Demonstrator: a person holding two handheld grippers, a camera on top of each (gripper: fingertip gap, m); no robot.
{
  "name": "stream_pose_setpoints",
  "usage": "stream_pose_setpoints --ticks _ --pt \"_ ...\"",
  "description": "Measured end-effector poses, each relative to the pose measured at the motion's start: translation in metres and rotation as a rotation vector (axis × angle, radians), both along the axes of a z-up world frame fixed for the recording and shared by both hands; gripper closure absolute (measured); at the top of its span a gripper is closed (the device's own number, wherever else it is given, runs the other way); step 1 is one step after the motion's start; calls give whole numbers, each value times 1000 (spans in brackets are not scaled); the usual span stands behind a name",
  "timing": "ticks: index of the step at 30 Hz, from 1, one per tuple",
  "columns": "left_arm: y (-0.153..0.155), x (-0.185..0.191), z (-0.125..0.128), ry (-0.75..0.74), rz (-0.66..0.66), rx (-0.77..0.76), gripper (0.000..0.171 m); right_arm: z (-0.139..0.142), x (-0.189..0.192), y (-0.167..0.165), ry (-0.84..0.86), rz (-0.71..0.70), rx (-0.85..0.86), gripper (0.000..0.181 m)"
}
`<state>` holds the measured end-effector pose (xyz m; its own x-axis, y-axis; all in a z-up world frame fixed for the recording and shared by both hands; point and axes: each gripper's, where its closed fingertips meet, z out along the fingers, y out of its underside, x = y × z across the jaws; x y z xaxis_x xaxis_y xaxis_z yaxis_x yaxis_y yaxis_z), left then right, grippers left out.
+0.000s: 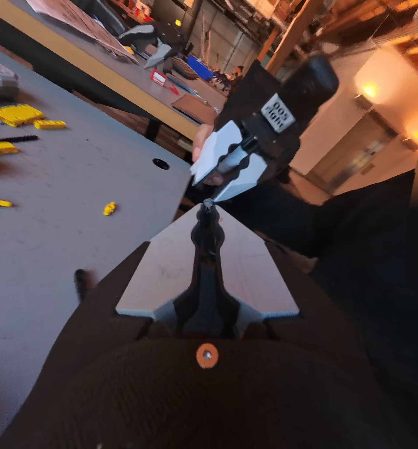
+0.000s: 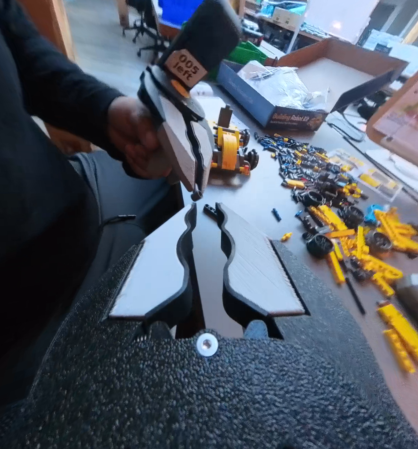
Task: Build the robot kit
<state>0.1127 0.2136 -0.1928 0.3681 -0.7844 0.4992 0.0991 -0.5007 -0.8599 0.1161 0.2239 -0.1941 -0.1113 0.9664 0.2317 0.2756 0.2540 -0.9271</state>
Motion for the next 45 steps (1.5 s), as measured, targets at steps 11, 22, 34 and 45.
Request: stream_pose_setpoints --ticks 11,22,34,45 --pt "12 16 -15 286 144 398 170 -9 11 11 48 -6 -193 168" --pt "-8 -2 -26 270 145 391 170 -7 -14 8 21 31 -212 170" --pt "-22 -26 -36 246 149 343 170 -10 -29 -2 -19 86 -256 173" --pt "-15 -30 -20 299 106 416 170 -16 -35 -17 -51 159 -264 173"
